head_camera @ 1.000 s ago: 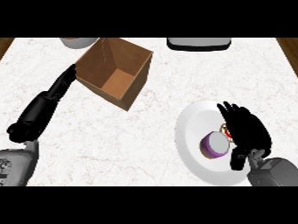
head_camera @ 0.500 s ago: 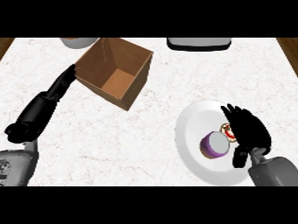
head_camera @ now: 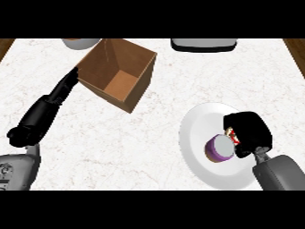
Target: Pick the cupcake from the plate and place it in the cardboard box
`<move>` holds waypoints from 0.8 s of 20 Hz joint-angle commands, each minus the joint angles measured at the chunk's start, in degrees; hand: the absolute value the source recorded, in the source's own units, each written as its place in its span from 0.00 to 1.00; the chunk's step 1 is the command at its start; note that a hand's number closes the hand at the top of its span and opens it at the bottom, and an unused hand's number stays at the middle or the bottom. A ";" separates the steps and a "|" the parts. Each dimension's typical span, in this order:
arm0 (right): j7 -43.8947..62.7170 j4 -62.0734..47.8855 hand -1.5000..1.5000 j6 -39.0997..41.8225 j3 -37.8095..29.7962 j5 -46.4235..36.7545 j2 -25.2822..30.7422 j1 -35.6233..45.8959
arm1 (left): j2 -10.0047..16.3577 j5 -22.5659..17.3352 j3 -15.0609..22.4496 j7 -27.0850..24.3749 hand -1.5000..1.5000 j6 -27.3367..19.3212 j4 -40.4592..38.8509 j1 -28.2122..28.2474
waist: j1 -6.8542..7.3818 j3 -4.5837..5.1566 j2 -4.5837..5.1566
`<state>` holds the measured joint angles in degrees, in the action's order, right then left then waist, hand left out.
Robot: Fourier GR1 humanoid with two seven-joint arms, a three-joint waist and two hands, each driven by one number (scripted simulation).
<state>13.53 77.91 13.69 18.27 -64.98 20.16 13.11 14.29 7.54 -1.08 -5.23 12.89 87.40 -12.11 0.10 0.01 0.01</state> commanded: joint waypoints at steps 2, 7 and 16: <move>-2.30 -0.03 1.00 -3.96 0.81 -4.03 -1.59 0.61 | -1.44 1.48 0.63 1.71 0.50 -0.78 2.58 0.78 | 0.03 -0.02 -0.04; 3.00 -1.36 1.00 -0.20 16.58 -2.38 -19.56 10.55 | -0.77 0.00 1.93 0.31 0.50 2.20 1.42 -2.97 | 7.27 -0.15 0.87; 8.40 -1.70 1.00 -7.08 26.60 7.42 -20.09 29.68 | -3.12 1.46 5.65 -0.41 0.50 3.14 -1.96 -7.10 | 12.00 0.07 1.85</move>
<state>19.33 77.15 9.35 41.09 -60.21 1.06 35.07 11.67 8.31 3.81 -5.49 16.08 86.62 -17.58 11.03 -0.04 1.71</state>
